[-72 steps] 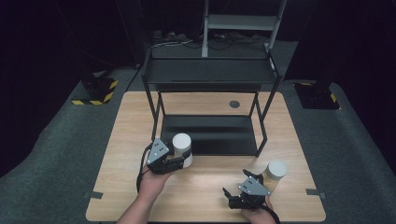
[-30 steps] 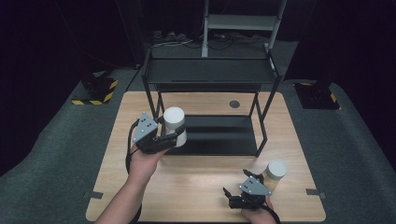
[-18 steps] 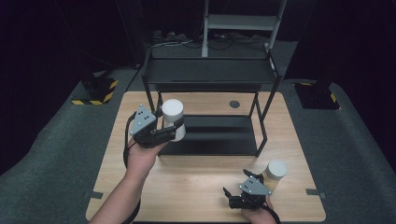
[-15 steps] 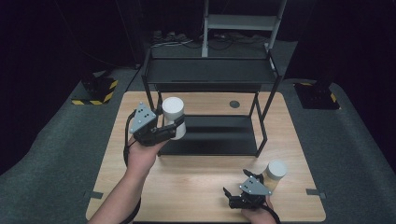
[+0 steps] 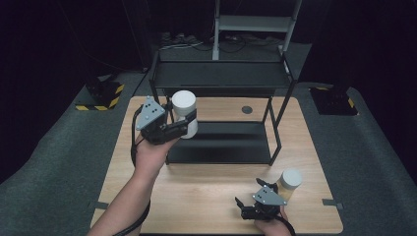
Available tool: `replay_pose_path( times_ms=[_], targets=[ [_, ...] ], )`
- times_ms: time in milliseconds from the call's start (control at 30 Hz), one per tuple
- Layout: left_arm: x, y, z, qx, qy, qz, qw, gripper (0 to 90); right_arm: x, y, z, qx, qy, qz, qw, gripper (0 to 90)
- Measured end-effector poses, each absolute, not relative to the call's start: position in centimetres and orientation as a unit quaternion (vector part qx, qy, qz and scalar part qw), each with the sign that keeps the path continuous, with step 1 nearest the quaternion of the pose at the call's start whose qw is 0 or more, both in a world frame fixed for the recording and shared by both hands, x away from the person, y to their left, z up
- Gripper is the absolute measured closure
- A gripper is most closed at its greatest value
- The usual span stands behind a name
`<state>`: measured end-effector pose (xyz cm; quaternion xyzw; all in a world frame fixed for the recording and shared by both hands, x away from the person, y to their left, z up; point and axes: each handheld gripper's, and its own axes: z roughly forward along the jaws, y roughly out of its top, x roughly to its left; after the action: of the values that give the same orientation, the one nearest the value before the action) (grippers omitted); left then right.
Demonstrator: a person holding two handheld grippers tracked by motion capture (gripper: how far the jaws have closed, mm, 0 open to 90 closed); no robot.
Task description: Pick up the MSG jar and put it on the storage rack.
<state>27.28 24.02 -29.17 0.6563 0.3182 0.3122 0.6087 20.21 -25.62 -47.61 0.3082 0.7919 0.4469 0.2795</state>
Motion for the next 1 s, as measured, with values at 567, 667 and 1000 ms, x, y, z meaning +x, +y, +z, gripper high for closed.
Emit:
replay_pose_path(
  times_ms=[567, 667, 1000],
  targets=[
    [28.0, 23.7, -25.9, 0.642, 0.311, 0.326, 0.62, 34.6, 20.2, -25.7, -47.7, 0.307, 0.791, 0.448, 0.28, 0.3],
    [28.2, 23.6, -25.3, 0.64, 0.31, 0.328, 0.622, 34.5, 20.2, -25.7, -47.7, 0.308, 0.791, 0.448, 0.28, 0.3],
    [29.0, 23.1, -23.6, 0.633, 0.311, 0.328, 0.628, 34.6, 20.2, -25.7, -47.7, 0.309, 0.791, 0.449, 0.279, 0.3]
  ],
)
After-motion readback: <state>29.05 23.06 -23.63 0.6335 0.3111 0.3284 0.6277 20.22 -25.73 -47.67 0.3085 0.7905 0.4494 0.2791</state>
